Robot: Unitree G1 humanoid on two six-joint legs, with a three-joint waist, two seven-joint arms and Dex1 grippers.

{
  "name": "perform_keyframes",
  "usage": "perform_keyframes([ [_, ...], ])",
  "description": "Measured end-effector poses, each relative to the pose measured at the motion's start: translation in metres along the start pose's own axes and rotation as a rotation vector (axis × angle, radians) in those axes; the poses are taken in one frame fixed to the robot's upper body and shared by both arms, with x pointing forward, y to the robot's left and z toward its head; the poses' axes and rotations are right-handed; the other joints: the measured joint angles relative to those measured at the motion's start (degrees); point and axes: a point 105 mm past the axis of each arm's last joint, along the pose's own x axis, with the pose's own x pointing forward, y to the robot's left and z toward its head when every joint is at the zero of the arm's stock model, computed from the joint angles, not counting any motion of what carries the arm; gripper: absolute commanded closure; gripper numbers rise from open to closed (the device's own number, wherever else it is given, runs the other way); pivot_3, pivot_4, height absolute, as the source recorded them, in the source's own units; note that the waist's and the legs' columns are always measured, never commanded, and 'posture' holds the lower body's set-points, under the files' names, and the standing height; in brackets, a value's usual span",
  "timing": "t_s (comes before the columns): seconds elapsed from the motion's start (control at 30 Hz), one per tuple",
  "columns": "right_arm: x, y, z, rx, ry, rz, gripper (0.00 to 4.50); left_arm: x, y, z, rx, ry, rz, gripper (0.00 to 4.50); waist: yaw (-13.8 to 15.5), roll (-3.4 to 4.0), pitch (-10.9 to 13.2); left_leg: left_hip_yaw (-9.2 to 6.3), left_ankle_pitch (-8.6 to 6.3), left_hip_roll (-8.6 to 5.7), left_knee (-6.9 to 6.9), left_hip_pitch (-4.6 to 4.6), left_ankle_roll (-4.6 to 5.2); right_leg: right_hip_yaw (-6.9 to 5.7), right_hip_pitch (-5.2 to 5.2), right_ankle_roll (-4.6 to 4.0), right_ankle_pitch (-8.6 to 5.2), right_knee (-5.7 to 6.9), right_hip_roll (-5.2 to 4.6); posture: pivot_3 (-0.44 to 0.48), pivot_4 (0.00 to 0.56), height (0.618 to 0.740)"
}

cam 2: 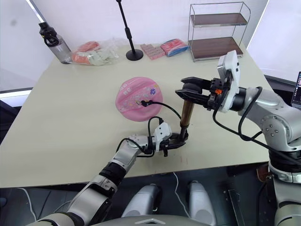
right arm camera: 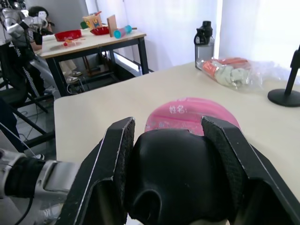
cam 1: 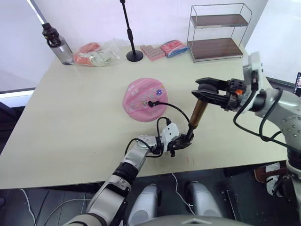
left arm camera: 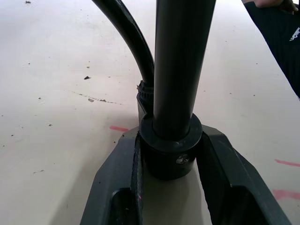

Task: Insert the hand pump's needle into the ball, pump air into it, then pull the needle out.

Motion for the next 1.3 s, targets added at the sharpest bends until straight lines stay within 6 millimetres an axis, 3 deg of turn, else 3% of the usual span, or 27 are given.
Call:
perform_keyframes([
  [0.13, -0.002, 0.001, 0.025, -0.028, -0.040, 0.019, 2.73, 0.000, 0.000, -0.002, 0.007, -0.005, 0.000, 3.39, 0.03, -0.01, 0.00, -0.01, -0.01, 0.00, 0.06, -0.03, 0.02, 0.00, 0.00, 0.04, 0.03, 0.00, 0.00, 0.000, 0.150, 0.740],
  [0.57, -0.001, -0.006, 0.040, 0.044, -0.011, 0.024, 2.73, 0.002, 0.003, 0.005, 0.028, -0.035, 0.014, 3.39, 0.00, 0.02, 0.01, -0.01, -0.09, 0.00, 0.06, -0.08, 0.14, 0.09, -0.05, 0.03, 0.04, -0.01, -0.03, 0.000, 0.150, 0.740],
  [0.63, -0.004, -0.004, 0.028, 0.067, 0.012, 0.016, 2.73, 0.002, 0.000, -0.003, 0.011, -0.024, 0.012, 3.39, 0.06, 0.01, 0.01, -0.03, -0.13, 0.00, 0.07, -0.10, 0.20, 0.11, -0.05, 0.03, 0.04, -0.05, -0.06, 0.000, 0.150, 0.740],
  [0.83, -0.002, 0.003, 0.018, 0.035, -0.033, 0.010, 2.73, 0.002, 0.001, -0.005, 0.021, -0.015, 0.013, 3.39, -0.02, -0.07, -0.17, -0.03, -0.16, -0.03, 0.10, 0.09, 0.27, 0.23, 0.07, 0.10, 0.06, -0.04, -0.05, 0.000, 0.150, 0.740],
  [1.03, 0.002, 0.005, -0.015, -0.002, 0.035, -0.003, 2.73, 0.002, 0.001, -0.012, 0.000, -0.004, 0.019, 3.39, -0.28, -0.05, -0.96, -0.01, -0.17, 0.02, 0.10, 0.48, 0.27, 0.18, 0.48, 0.34, -0.10, -0.04, 0.01, 0.000, 0.150, 0.740],
  [1.1, 0.008, 0.003, -0.030, -0.019, 0.089, -0.009, 2.73, 0.003, 0.001, -0.015, -0.008, 0.004, 0.023, 3.39, -0.27, -0.05, -0.98, -0.02, -0.22, 0.06, 0.01, 1.14, 0.31, 0.11, 1.12, 0.37, -0.16, -0.11, 0.03, 0.000, 0.150, 0.740],
  [1.3, 0.014, -0.003, -0.060, 0.010, 0.115, -0.034, 2.73, 0.004, 0.000, -0.017, -0.011, -0.005, 0.023, 3.39, -0.24, -0.11, -1.30, -0.22, -0.22, 0.07, 0.01, 1.15, 0.31, 0.07, 1.14, 0.43, -0.19, -0.11, 0.04, 0.000, 0.150, 0.740],
])
